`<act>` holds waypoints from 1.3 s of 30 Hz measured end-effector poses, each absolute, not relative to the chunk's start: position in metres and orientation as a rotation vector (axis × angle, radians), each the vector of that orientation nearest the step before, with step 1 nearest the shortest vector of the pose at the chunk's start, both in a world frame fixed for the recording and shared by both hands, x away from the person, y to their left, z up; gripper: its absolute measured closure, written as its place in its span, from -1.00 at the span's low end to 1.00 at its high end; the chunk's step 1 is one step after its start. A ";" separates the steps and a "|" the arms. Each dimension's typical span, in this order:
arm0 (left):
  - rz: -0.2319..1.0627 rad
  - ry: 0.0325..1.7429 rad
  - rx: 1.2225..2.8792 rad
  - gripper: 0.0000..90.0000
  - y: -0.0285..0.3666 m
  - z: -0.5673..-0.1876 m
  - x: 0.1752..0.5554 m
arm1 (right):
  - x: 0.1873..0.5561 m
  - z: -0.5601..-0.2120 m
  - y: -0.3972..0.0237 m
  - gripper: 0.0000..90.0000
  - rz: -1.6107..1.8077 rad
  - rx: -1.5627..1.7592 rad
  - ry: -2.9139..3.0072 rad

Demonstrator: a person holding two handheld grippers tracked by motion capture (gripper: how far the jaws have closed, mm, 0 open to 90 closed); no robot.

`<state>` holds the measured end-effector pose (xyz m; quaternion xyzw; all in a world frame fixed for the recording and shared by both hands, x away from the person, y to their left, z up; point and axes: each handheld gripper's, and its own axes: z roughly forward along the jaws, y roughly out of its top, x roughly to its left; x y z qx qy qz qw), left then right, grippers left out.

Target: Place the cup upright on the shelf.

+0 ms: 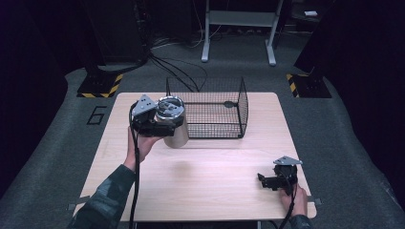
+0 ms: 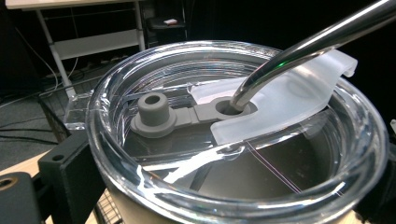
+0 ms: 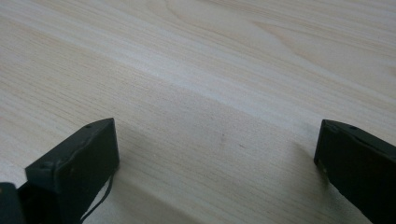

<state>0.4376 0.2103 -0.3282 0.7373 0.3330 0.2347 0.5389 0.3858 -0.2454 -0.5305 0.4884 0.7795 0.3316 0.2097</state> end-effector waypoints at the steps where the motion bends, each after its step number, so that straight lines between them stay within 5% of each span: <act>1: 0.556 0.789 1.756 -0.91 0.210 -0.327 0.438 | 0.386 -0.530 -0.245 -1.00 0.922 1.359 2.167; 39: 0.577 0.785 1.748 -0.91 0.168 -0.294 0.497 | 0.386 -0.530 -0.245 -1.00 0.922 1.360 2.168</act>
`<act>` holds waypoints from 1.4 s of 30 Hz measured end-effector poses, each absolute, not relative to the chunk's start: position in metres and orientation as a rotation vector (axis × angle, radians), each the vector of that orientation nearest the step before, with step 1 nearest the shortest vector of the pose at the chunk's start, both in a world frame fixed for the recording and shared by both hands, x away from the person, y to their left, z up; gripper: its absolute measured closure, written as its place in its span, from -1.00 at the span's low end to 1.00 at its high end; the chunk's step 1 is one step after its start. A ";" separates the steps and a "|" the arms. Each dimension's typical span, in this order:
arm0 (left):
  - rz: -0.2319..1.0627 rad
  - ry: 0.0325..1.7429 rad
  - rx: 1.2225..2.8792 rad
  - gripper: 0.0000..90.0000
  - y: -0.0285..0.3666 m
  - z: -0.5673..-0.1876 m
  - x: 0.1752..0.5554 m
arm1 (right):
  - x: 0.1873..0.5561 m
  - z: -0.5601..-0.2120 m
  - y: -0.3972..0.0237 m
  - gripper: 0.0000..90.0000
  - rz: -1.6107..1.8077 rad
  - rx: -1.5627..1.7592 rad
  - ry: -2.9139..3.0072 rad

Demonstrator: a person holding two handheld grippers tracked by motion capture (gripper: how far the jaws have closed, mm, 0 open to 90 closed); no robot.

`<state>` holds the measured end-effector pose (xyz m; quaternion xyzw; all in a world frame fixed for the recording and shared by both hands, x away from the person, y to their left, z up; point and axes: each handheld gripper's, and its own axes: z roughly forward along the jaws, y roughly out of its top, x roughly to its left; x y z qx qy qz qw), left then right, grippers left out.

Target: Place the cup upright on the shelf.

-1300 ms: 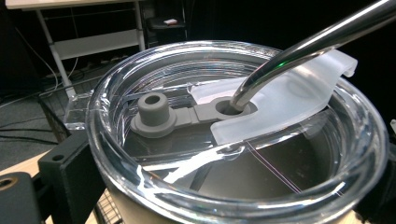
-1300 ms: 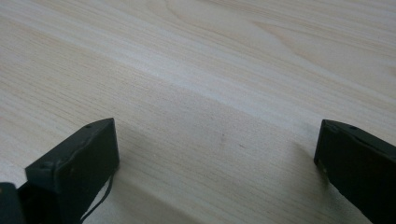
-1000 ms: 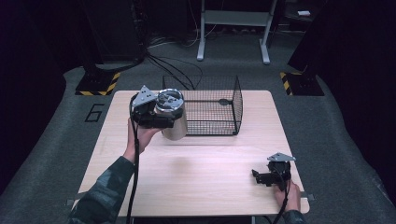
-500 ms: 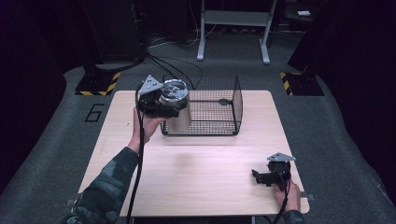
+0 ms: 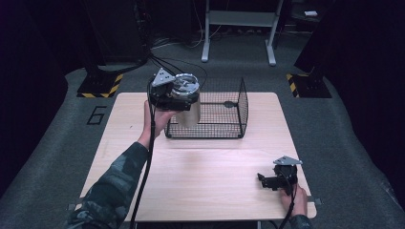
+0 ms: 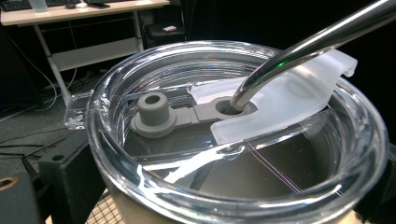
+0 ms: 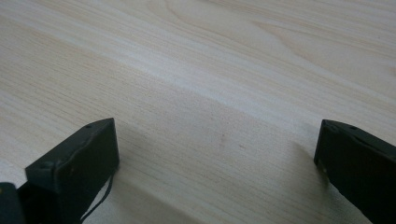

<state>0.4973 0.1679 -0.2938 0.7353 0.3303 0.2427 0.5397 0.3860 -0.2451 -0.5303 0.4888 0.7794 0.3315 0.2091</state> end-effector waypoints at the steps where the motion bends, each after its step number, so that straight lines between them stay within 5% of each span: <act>1: 0.583 0.784 1.750 -0.91 0.167 -0.294 0.499 | 0.386 -0.530 -0.245 -1.00 0.922 1.360 2.168; 42: 0.654 0.915 1.774 -0.91 0.118 -0.321 0.562 | 0.386 -0.530 -0.244 -1.00 0.926 1.376 2.159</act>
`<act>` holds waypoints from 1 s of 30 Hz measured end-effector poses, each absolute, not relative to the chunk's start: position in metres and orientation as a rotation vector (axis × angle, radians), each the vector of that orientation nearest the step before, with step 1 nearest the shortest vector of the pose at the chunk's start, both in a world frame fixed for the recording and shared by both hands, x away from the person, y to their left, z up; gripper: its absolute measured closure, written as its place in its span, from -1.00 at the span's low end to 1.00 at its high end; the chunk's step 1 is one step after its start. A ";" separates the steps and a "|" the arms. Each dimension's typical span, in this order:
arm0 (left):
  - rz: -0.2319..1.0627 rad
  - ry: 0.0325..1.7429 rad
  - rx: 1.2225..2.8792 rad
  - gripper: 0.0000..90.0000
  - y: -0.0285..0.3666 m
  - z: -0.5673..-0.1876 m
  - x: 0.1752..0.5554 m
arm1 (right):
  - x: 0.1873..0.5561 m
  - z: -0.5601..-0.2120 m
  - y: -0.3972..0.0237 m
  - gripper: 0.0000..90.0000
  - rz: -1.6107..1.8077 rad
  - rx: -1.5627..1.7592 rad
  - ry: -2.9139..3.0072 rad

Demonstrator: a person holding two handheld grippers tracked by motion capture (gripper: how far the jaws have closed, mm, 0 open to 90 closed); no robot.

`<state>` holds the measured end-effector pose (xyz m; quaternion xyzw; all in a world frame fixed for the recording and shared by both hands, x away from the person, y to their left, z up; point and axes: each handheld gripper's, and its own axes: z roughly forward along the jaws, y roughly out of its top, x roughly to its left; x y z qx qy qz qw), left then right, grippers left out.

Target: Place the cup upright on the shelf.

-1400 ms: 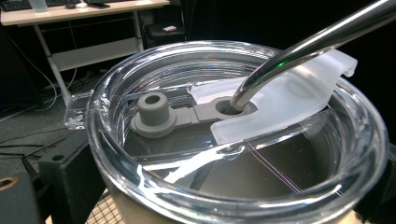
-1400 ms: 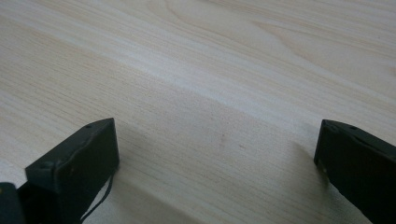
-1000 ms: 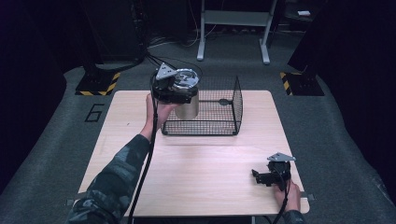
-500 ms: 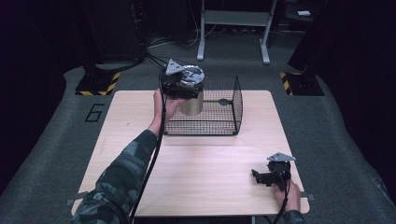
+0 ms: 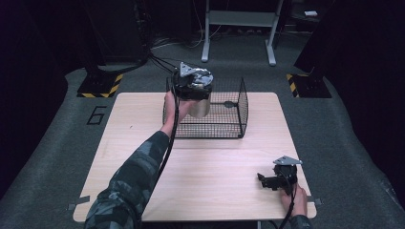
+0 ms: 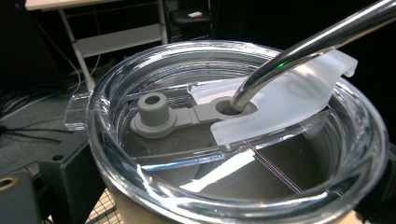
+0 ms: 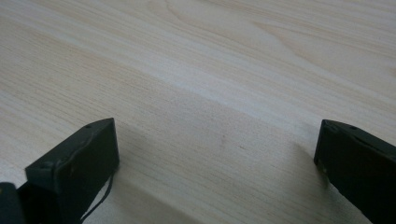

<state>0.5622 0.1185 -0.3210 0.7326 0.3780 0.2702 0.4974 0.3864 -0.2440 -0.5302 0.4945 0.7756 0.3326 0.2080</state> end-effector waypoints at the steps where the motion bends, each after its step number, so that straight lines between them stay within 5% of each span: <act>1: 0.653 0.927 1.773 -0.91 0.118 -0.324 0.565 | 0.386 -0.530 -0.244 -1.00 0.925 1.375 2.160; 30: 0.582 1.131 1.803 -0.92 0.093 -0.387 0.598 | 0.386 -0.530 -0.244 -1.00 0.928 1.381 2.153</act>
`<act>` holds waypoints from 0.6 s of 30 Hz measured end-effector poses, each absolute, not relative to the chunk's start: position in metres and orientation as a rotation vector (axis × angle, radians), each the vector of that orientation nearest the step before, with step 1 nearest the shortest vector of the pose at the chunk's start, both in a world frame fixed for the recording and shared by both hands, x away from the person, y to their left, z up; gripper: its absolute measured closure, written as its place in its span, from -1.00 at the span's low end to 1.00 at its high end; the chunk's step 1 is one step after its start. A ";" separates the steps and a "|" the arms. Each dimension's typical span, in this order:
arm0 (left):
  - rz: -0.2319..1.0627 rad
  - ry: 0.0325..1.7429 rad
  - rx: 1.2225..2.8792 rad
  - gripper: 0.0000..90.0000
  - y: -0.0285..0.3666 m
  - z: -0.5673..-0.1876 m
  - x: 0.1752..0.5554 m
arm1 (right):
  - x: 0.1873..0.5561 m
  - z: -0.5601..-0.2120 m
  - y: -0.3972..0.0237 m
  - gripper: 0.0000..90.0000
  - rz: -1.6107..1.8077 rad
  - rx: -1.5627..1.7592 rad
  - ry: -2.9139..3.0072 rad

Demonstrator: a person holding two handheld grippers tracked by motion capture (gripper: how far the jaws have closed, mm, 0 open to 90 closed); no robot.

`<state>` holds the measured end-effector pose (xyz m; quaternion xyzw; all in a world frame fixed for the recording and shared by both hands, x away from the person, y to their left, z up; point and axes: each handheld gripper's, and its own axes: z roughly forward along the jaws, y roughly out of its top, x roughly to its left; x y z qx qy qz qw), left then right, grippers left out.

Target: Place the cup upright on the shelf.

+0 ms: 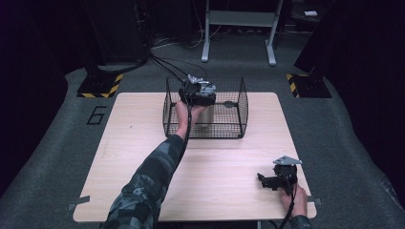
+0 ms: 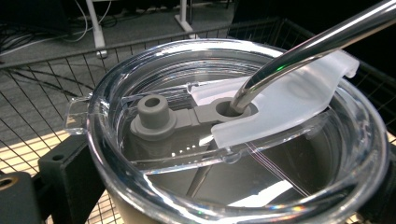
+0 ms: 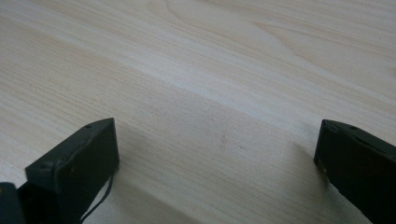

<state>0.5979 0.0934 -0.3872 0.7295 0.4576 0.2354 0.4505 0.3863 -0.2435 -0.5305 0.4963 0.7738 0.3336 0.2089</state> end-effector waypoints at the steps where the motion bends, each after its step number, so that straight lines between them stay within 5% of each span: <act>1: 0.572 1.141 1.797 -0.92 0.092 -0.388 0.598 | 0.387 -0.530 -0.244 -1.00 0.928 1.376 2.154; 18: 0.578 1.191 1.819 -0.91 0.085 -0.404 0.604 | 0.386 -0.530 -0.243 -1.00 0.928 1.379 2.153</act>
